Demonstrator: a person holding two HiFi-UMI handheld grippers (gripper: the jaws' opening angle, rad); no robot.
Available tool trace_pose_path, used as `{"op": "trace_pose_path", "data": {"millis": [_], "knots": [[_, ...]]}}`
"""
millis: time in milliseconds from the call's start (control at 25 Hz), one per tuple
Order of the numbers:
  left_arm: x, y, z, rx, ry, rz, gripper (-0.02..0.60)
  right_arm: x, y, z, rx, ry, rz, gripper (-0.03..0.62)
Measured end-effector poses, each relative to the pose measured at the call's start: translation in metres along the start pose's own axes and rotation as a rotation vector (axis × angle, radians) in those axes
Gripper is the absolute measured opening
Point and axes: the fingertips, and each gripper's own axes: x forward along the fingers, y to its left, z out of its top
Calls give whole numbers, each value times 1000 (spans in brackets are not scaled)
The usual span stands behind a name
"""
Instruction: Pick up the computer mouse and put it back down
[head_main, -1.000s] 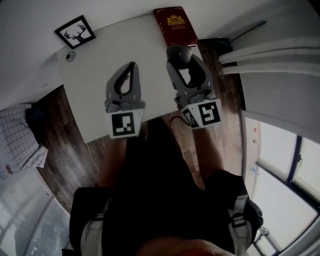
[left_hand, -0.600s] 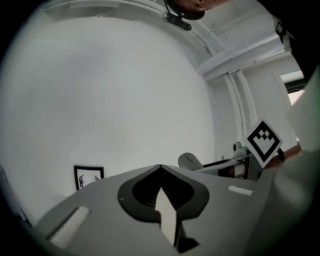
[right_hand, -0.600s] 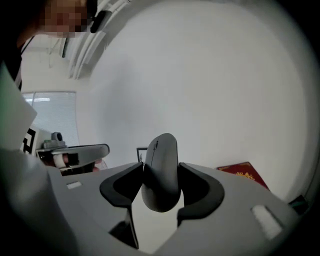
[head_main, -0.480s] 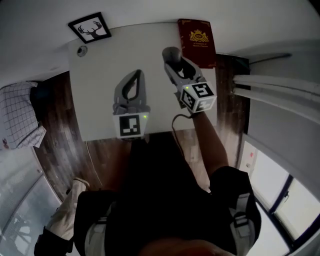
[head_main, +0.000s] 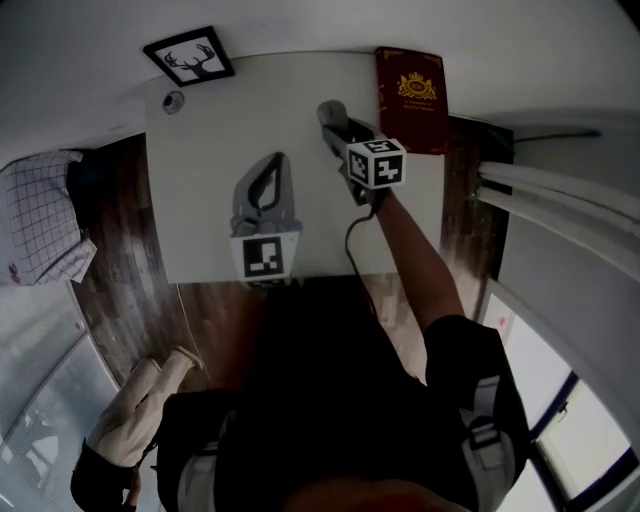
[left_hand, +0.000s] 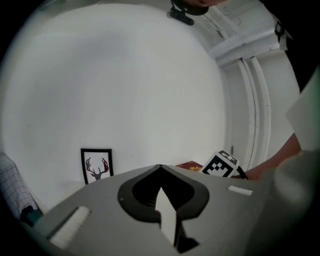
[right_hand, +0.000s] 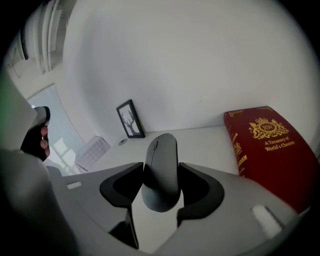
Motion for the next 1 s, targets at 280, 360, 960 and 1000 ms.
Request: {"op": "trace_pose_path", "data": {"millis": [280, 360, 960, 1000], "knots": [[14, 9, -10, -33, 33, 11, 0, 32, -18, -6, 23, 91, -29, 241], [18, 10, -12, -38, 40, 13, 0, 39, -25, -10, 17, 117, -44, 241], [57, 14, -47, -73, 99, -1, 0, 60, -38, -19, 38, 189, -86, 238], [62, 14, -51, -76, 108, -2, 0, 61, -37, -19, 37, 190, -86, 238]]}}
